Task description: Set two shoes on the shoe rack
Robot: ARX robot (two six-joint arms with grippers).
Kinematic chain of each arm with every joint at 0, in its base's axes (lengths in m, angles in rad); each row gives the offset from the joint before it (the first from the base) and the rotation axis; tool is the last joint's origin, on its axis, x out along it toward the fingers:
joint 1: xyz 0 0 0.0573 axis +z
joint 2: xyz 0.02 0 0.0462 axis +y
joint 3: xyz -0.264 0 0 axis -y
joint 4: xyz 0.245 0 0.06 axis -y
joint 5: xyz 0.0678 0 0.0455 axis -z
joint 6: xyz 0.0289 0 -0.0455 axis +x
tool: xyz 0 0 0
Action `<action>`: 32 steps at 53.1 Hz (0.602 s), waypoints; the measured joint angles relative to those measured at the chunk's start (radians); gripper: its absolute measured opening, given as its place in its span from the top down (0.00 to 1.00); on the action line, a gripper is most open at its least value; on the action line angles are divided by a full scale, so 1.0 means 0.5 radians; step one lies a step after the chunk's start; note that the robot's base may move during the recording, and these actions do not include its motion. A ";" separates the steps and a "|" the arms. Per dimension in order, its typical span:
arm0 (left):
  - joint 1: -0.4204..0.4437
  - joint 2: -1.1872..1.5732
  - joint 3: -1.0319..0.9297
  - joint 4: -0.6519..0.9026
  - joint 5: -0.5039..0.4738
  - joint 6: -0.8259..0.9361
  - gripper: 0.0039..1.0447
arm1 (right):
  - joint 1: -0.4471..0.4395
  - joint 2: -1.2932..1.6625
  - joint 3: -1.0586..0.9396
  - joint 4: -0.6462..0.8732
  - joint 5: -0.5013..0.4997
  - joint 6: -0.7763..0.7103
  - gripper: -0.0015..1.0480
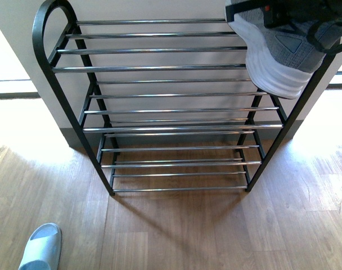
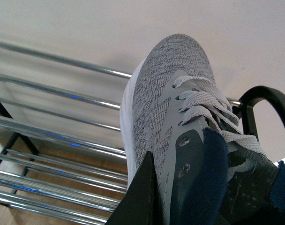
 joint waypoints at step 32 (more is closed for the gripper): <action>0.000 0.000 0.000 0.000 0.000 0.000 0.99 | -0.204 0.395 0.469 -0.050 0.059 -0.386 0.99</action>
